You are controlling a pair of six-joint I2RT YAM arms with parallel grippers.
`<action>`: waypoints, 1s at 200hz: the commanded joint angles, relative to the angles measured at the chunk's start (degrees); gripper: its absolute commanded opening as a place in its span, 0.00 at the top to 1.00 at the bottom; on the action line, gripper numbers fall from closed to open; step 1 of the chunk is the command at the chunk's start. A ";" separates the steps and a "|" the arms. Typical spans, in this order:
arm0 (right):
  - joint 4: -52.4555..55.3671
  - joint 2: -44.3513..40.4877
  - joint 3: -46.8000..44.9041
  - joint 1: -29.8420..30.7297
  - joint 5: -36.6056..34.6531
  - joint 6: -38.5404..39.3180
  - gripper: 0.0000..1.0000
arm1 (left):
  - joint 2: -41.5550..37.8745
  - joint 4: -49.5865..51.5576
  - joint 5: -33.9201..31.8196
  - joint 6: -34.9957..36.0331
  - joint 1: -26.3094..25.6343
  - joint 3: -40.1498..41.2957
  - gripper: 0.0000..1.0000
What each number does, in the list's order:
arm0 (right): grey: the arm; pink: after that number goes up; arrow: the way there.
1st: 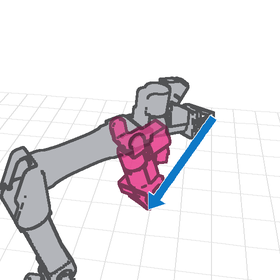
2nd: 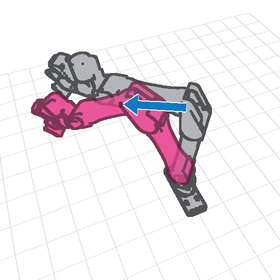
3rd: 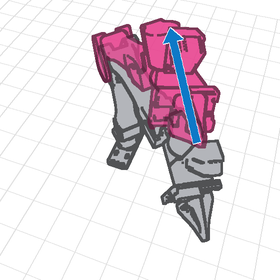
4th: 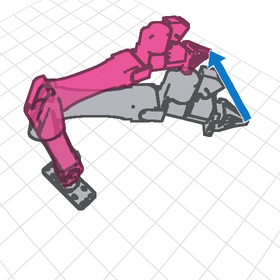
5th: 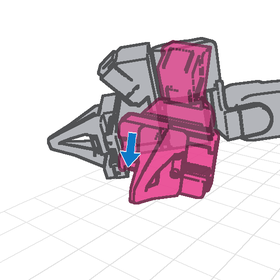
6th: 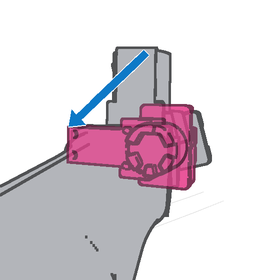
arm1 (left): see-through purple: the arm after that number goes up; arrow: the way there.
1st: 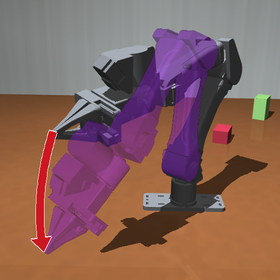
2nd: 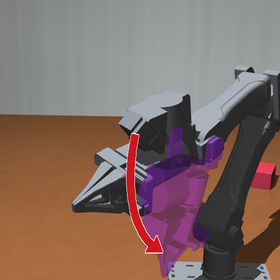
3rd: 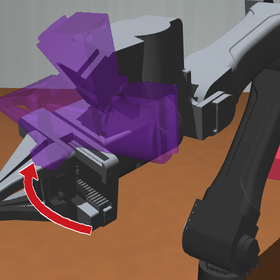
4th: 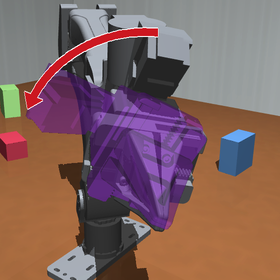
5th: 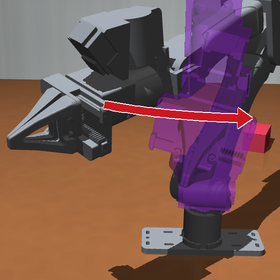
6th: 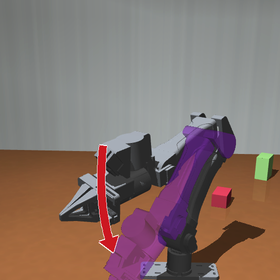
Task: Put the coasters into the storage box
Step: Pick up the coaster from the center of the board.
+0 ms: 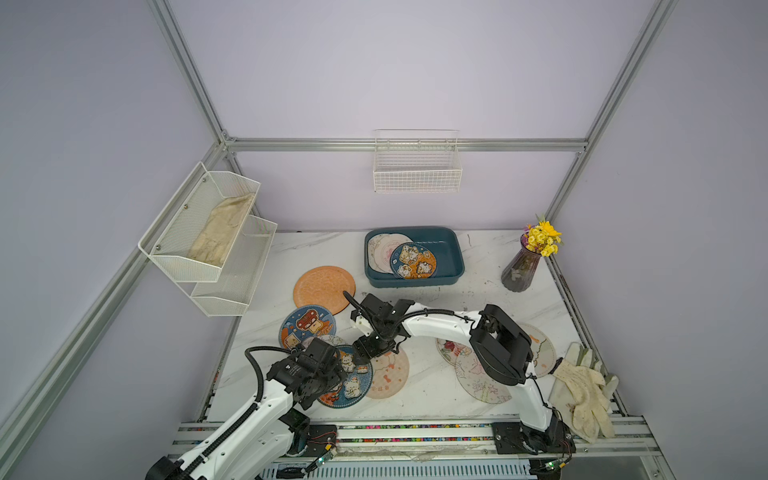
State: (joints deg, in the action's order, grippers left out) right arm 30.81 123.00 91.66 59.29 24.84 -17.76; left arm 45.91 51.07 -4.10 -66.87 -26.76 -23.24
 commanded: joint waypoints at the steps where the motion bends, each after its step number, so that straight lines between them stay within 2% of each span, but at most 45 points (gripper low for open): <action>1: 1.48 2.37 1.56 0.87 -0.16 -0.37 0.28 | 0.52 -3.95 1.99 0.69 -0.30 2.77 0.06; 37: 2.63 4.00 2.56 1.61 -0.14 -0.09 0.34 | 1.19 -4.45 2.20 0.78 -0.31 2.93 0.07; 94: 3.31 5.18 3.62 2.33 1.24 -0.20 0.49 | 1.73 -5.03 2.25 0.95 -0.31 2.86 0.07; 118: 3.03 5.01 3.81 2.33 1.84 -0.36 0.60 | 1.69 -4.99 2.25 1.03 -0.30 2.77 0.08; 169: 2.24 3.78 4.63 2.24 2.80 -0.42 1.00 | 1.66 -4.64 2.25 1.63 -0.24 1.81 0.08; 200: 2.59 0.69 4.36 1.08 3.87 -1.50 1.00 | 2.57 -3.29 2.34 3.24 -0.39 -1.28 0.04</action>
State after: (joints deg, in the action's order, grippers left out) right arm 31.81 126.67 95.37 60.80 26.85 -18.48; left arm 46.85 51.07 -4.01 -65.91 -26.79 -23.40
